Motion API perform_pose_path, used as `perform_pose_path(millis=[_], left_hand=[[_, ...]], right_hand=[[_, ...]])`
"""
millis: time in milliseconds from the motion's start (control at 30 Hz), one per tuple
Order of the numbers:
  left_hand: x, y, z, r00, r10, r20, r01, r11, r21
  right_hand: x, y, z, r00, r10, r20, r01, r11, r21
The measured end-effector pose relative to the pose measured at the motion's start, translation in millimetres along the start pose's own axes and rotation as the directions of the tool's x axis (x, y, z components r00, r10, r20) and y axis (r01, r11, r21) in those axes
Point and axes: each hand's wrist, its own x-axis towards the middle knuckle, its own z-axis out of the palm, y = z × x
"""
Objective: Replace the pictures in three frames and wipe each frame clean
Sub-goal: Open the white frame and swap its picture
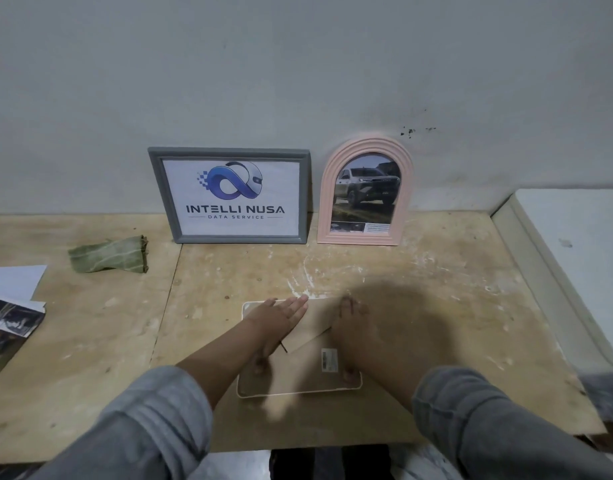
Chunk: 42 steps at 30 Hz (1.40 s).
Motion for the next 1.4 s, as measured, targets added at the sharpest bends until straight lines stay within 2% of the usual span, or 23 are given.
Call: perform_pose_path(millis=[100,167,200,300,467,700,833,1000,1100,1133,1200,1267,1333,1400], left_hand=[[4,-1,-1,1.0,0.014,-0.014,-0.014,0.999,0.032],[6,-1,-2,1.0,0.016,-0.026,-0.016,0.999,0.034],[7,-1,-3,1.0,0.016,-0.022,-0.015,0.999,0.029],[8,-1,-5,0.999,0.027,0.019,-0.027,0.999,0.017],[7,0,-11,0.998,0.048,0.03,-0.048,0.999,0.006],[-2,3,-16,0.999,0.028,0.035,-0.029,1.0,0.008],[2,1,-18,0.997,0.046,0.054,-0.047,0.999,0.018],[6,1,-17,0.997,0.065,0.049,-0.065,0.998,0.012],[4,4,-13,0.999,0.036,0.025,-0.036,0.999,-0.001],[3,5,-12,1.0,0.022,0.003,-0.022,1.0,0.011],[0,7,-4,0.998,-0.012,-0.054,0.012,1.0,0.003],[-5,6,3,0.994,-0.074,-0.076,0.067,0.994,-0.084],[-17,5,8,0.981,-0.166,-0.096,0.144,0.969,-0.199],[-32,5,15,0.96,-0.268,-0.083,0.228,0.916,-0.33]], right_hand=[[12,-6,8,0.982,-0.068,-0.176,0.08,0.995,0.063],[8,-5,-6,0.995,-0.097,0.005,0.098,0.995,-0.023],[11,-5,-7,0.993,-0.117,-0.025,0.115,0.991,-0.061],[19,-2,-5,0.978,-0.205,0.045,0.209,0.962,-0.177],[18,-8,-19,0.963,-0.241,0.121,0.267,0.917,-0.296],[4,0,-25,0.945,-0.321,0.065,0.321,0.864,-0.389],[10,-5,-29,0.949,-0.304,0.082,0.314,0.89,-0.331],[15,-9,-37,0.904,-0.411,0.119,0.42,0.802,-0.424],[14,-9,-27,0.932,-0.351,0.093,0.359,0.855,-0.374],[13,-7,-22,0.947,-0.312,0.072,0.319,0.899,-0.3],[11,-3,-11,0.977,-0.211,-0.002,0.211,0.977,-0.033],[7,0,-3,0.984,-0.121,-0.134,0.143,0.975,0.17],[0,5,1,0.974,-0.008,-0.225,0.049,0.983,0.175],[-15,11,3,0.992,0.023,-0.121,-0.005,0.989,0.151]])
